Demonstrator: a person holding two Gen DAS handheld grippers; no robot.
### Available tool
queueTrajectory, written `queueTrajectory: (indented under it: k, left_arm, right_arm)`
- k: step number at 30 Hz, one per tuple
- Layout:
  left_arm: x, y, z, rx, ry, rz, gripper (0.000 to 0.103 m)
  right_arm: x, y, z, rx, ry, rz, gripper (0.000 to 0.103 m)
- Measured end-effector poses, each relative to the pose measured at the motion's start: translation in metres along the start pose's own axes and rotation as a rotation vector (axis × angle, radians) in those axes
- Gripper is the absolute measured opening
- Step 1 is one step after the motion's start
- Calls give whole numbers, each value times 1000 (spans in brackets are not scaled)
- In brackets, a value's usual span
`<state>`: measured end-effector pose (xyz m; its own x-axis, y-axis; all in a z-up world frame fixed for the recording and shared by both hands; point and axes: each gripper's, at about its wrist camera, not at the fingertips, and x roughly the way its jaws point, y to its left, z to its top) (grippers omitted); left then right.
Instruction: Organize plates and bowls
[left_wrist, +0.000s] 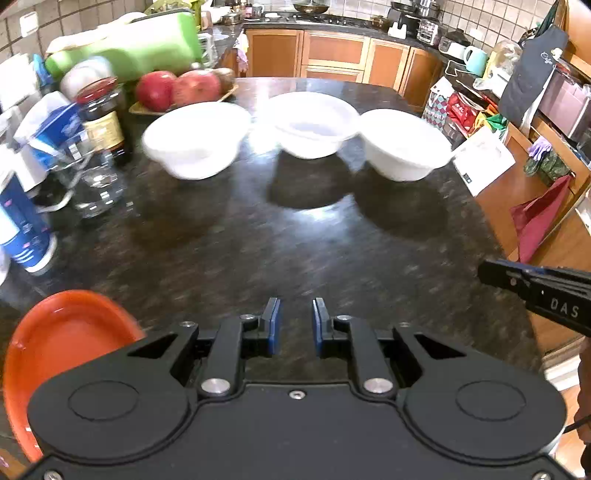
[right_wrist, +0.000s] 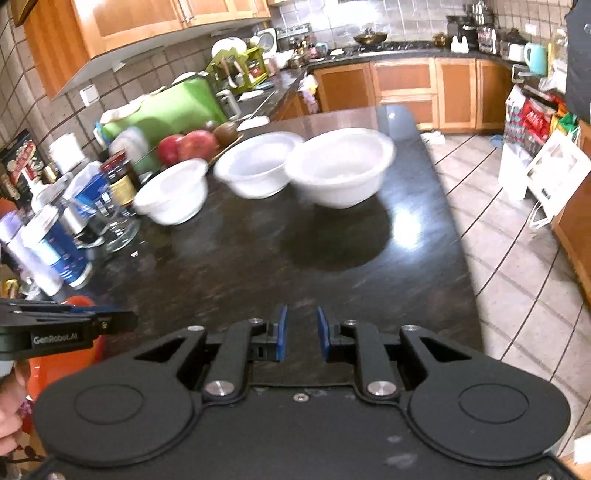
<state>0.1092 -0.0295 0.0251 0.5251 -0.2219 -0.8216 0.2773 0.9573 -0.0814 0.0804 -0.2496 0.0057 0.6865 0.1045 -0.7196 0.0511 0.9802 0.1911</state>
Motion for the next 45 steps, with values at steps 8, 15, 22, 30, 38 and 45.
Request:
queueTrajectory:
  k: [8,15,22,30,38,45]
  left_arm:
    - [25,-46,40,-24,-22,13,26]
    - [45,-56,72,-79,-35,49,27]
    - [67,-52,107,-167,3,-4,27]
    - [86,-52,128,-239,20,-17,27]
    - [98,-55,137,-251,31,-20,27]
    - [111,-59,138,-254,55,-26,27]
  right_arm:
    - [9,-60,52,-4,-20,14,25]
    - [36,-86,95,0,-23,33,27]
    - [67,-93,133,-25,-25,36,27]
    - [104,-96,163,-24,35,105,27]
    - [131,-91,170,-59,71,124,27]
    - [143,-87,171,-86,92,126,27]
